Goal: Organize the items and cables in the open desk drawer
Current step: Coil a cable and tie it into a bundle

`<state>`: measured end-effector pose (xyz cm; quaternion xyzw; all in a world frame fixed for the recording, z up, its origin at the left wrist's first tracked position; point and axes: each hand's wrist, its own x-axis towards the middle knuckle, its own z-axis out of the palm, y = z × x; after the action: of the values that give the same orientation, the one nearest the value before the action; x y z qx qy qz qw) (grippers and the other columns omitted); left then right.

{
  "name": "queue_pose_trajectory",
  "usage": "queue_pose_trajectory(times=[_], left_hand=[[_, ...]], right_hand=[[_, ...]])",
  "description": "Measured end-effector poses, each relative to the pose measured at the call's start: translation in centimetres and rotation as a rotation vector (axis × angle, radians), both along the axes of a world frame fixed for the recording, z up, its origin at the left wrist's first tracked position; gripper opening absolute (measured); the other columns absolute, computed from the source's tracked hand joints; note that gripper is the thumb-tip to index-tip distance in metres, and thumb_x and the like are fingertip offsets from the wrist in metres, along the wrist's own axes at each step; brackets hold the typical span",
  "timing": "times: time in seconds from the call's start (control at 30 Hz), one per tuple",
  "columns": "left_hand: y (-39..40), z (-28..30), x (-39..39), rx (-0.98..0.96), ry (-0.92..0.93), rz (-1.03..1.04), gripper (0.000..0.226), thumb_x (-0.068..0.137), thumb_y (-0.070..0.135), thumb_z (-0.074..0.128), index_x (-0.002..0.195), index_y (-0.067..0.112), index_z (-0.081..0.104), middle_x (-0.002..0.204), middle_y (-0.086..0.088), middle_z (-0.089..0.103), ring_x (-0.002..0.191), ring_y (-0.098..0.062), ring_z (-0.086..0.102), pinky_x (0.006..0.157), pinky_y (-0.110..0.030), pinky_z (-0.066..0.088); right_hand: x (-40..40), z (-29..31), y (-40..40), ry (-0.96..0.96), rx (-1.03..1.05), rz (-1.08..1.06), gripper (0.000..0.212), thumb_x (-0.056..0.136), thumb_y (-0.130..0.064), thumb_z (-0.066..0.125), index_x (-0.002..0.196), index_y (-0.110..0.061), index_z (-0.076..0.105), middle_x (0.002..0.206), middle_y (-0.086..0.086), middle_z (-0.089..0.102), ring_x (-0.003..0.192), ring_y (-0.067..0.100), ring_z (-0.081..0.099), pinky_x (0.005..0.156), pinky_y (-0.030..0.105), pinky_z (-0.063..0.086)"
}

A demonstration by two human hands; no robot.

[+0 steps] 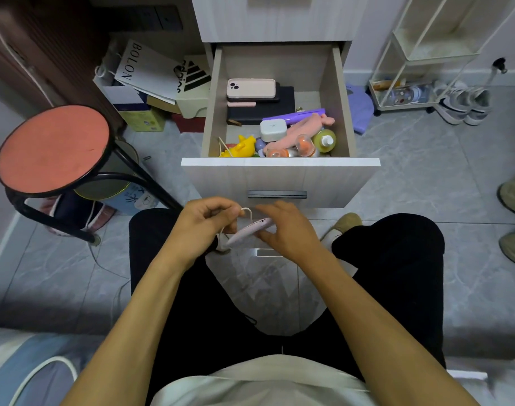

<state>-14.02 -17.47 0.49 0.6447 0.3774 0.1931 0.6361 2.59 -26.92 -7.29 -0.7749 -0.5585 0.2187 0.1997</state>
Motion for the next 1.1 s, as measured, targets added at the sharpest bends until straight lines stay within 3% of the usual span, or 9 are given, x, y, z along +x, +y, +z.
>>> queue_pose_trajectory(times=[0.13, 0.3, 0.37, 0.5, 0.57, 0.7, 0.8, 0.9, 1.1], left_hand=[[0.1, -0.1, -0.2, 0.006, -0.012, -0.021, 0.019, 0.091, 0.009, 0.063, 0.079, 0.018, 0.075, 0.066, -0.012, 0.062, 0.067, -0.023, 0.058, 0.073, -0.030, 0.053], [0.1, -1.0, -1.0, -0.041, 0.073, -0.015, 0.018, 0.092, 0.012, 0.064, 0.077, 0.010, 0.074, 0.072, -0.015, 0.066, 0.070, -0.025, 0.063, 0.076, -0.035, 0.055], [0.2, -1.6, -0.6, -0.102, 0.209, -0.028, 0.026, 0.093, 0.030, 0.063, 0.081, 0.011, 0.076, 0.080, -0.012, 0.073, 0.078, -0.024, 0.070, 0.085, -0.043, 0.057], [1.0, -1.7, 1.4, -0.373, 0.368, -0.066, 0.059, 0.090, 0.067, 0.045, 0.109, 0.016, 0.067, 0.095, -0.005, 0.076, 0.089, -0.020, 0.073, 0.082, -0.036, 0.057], [1.3, -1.5, 2.6, -0.480, 0.280, -0.026, 0.057, 0.090, 0.063, 0.049, 0.111, 0.013, 0.066, 0.098, -0.010, 0.075, 0.082, -0.023, 0.073, 0.071, -0.032, 0.056], [1.7, -1.5, 4.3, -0.599, 0.074, 0.200, 0.026, 0.092, 0.021, 0.063, 0.110, 0.002, 0.063, 0.082, -0.014, 0.074, 0.060, -0.018, 0.068, 0.053, -0.024, 0.054], [2.0, -1.6, 4.2, -0.589, 0.025, 0.259, 0.023, 0.088, 0.004, 0.062, 0.110, -0.002, 0.060, 0.073, -0.012, 0.072, 0.064, -0.020, 0.071, 0.056, -0.024, 0.055], [1.9, -1.8, 3.6, -0.533, 0.010, 0.249, 0.029, 0.085, -0.002, 0.063, 0.113, 0.005, 0.059, 0.089, -0.017, 0.072, 0.075, -0.026, 0.073, 0.063, -0.027, 0.057], [1.3, -1.4, 2.7, -0.318, 0.142, 0.077, 0.040, 0.082, 0.011, 0.075, 0.117, 0.024, 0.063, 0.114, -0.011, 0.066, 0.088, -0.028, 0.073, 0.076, -0.037, 0.059]], right_hand=[[-0.1, 0.1, 0.5, 0.012, -0.005, 0.004, 0.022, 0.090, -0.036, 0.064, 0.107, -0.023, 0.069, 0.105, 0.003, 0.066, 0.096, 0.024, 0.059, 0.081, 0.039, 0.052], [0.5, 0.3, -0.1, 0.069, 0.030, -0.144, 0.022, 0.092, -0.038, 0.061, 0.104, -0.022, 0.071, 0.098, 0.004, 0.069, 0.087, 0.023, 0.063, 0.074, 0.032, 0.052], [1.1, 0.5, -0.5, 0.094, 0.097, -0.195, 0.019, 0.091, -0.036, 0.063, 0.100, -0.022, 0.072, 0.091, 0.003, 0.068, 0.082, 0.022, 0.063, 0.068, 0.027, 0.048], [1.8, 1.4, -0.7, 0.042, 0.257, -0.138, 0.028, 0.087, -0.022, 0.071, 0.113, -0.013, 0.070, 0.105, 0.008, 0.070, 0.093, 0.026, 0.063, 0.082, 0.035, 0.053], [1.9, 1.7, -0.8, 0.031, 0.354, -0.106, 0.031, 0.083, -0.019, 0.072, 0.112, -0.009, 0.071, 0.104, 0.010, 0.069, 0.092, 0.029, 0.064, 0.082, 0.036, 0.053], [2.1, 2.3, -1.0, 0.026, 0.386, -0.122, 0.047, 0.082, -0.020, 0.076, 0.124, -0.007, 0.063, 0.120, 0.010, 0.063, 0.108, 0.025, 0.059, 0.094, 0.035, 0.052], [1.6, 3.7, -1.1, 0.435, 0.274, -0.322, 0.060, 0.087, -0.024, 0.071, 0.140, -0.019, 0.044, 0.135, -0.005, 0.052, 0.123, 0.008, 0.048, 0.105, 0.026, 0.041], [1.5, 4.2, -1.0, 0.960, 0.219, -0.419, 0.037, 0.097, -0.023, 0.057, 0.132, -0.026, 0.050, 0.119, -0.013, 0.064, 0.112, 0.005, 0.061, 0.101, 0.029, 0.049], [0.7, 4.0, -0.5, 1.030, 0.252, -0.565, 0.031, 0.091, -0.025, 0.066, 0.119, -0.017, 0.056, 0.084, -0.019, 0.073, 0.088, 0.010, 0.071, 0.082, 0.026, 0.058]])
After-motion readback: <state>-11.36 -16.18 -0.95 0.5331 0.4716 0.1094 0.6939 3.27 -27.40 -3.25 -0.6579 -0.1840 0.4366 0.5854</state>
